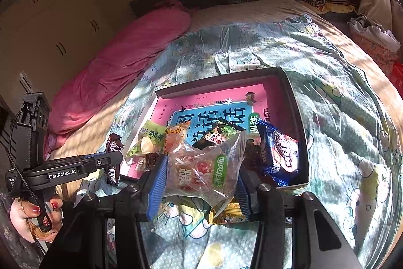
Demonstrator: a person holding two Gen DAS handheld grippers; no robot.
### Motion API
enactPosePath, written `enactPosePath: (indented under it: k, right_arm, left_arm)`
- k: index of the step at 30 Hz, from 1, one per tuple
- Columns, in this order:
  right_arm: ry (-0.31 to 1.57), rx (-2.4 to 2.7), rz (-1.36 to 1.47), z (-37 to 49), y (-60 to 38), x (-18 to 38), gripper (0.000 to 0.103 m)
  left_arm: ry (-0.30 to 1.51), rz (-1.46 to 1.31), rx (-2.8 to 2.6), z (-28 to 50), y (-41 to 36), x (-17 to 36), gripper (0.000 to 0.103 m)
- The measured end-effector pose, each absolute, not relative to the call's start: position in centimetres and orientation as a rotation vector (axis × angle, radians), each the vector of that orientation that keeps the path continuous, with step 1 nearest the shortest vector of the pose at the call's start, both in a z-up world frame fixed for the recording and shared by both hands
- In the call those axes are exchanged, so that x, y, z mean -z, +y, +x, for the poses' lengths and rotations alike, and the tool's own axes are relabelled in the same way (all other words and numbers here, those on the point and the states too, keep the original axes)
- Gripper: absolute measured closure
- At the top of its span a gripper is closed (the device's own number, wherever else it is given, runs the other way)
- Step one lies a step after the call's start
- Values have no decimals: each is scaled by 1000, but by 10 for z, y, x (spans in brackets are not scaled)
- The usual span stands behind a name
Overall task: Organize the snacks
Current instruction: 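Lift the Snickers bar with the left tool while the right tool carries the candy bag over the tray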
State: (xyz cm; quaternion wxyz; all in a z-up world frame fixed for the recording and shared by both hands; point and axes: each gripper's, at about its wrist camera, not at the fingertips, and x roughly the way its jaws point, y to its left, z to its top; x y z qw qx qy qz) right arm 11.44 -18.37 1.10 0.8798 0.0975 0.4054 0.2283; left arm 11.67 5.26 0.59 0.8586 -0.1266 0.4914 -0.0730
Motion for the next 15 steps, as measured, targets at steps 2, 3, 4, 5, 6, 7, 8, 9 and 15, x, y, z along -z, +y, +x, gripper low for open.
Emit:
enactPosePath:
  k: [2,3,4,5,6,7,8,9,15]
  right_arm:
    - [844,-474,200,116,-183,-12,54]
    - [845,-474,200,117,-183,-12,54]
    - [845,-473,198,118,-183,-12,54]
    - [846,-472,196,119,-182,-12,54]
    - [848,-471,194,120,-182,-11,54]
    - [850,-470,192,120,-181,-11,54]
    - [850,-470,191,121,-180,-10,54]
    - [853,-470,190,122,-180,-10,54]
    - [864,-467,178,125,-177,-5,54]
  left_arm:
    - [1034,-262,150,119,52,-4,74]
    - [1036,-260,148,120,52,-3,74]
    - [1038,-259,147,121,51,-2,74]
    - [1040,-256,145,122,51,0,74]
    - [1043,-252,142,123,51,1,74]
    - [1046,-249,140,124,50,3,74]
    - [1049,-247,139,124,50,4,74]
    - [1052,-247,138,125,50,6,74]
    - [1060,-245,135,128,51,12,74]
